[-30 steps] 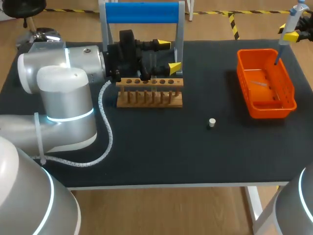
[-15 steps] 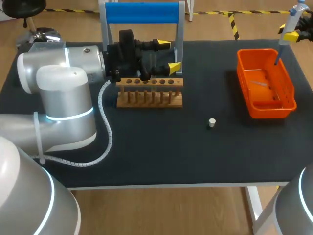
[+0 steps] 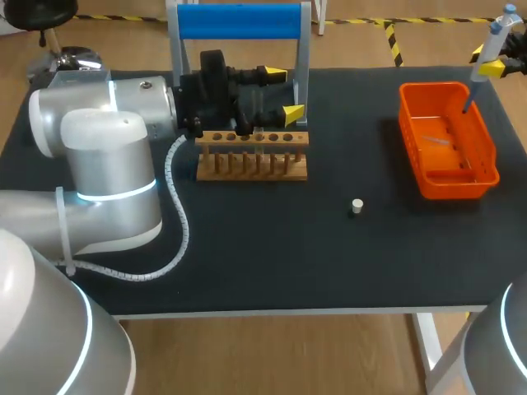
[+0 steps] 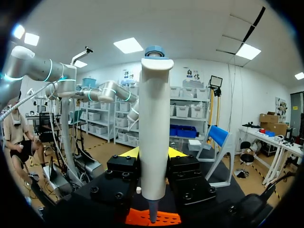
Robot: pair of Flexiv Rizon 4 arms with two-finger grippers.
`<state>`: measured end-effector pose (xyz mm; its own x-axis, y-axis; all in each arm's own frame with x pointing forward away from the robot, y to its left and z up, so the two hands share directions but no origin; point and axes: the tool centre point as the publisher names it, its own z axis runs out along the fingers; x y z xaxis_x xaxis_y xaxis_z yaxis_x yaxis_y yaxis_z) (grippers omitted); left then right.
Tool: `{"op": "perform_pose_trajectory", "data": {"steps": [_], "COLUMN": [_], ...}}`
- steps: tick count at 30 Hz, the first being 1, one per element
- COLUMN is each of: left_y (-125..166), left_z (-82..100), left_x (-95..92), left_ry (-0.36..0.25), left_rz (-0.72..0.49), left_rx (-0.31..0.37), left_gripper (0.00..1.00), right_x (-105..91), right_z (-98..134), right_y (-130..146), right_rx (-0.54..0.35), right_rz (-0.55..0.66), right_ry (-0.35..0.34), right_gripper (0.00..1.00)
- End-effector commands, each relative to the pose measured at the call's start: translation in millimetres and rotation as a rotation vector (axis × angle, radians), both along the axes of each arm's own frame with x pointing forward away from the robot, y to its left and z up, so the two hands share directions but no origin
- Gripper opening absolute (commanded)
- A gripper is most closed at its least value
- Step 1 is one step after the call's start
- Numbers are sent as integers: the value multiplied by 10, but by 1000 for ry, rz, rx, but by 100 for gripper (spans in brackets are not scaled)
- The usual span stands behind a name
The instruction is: Invert the test tube, pick up the pipette, mount the tip to pipette, aspirate from beaker and dispense into the tube, eject the tip, return the pipette, and cap with the stopper.
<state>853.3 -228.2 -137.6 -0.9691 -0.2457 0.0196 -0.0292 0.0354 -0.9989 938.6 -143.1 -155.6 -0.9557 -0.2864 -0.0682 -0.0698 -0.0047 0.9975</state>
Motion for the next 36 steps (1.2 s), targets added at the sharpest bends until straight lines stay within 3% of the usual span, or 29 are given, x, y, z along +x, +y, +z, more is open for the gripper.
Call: {"op": "perform_pose_trajectory", "data": {"steps": [1,22,36], "left_y": [-19,-19,-19], "left_z": [-6,-6,-6], "left_x": [-9,-9,-9], "left_ry": [-2,-2,-2], "left_rz": [7,7,7], "left_rx": [-2,-2,-2], "left_gripper": [100,100,100], "right_x": [-403,-663,-733], "right_z": [75,-129,-151], "right_y": [282,1415,1972], "right_rx": [-37,-44,-9], "right_rz": [-148,-207,-215], "right_ry": [-15,60,75], "right_gripper": [0,0,0]}}
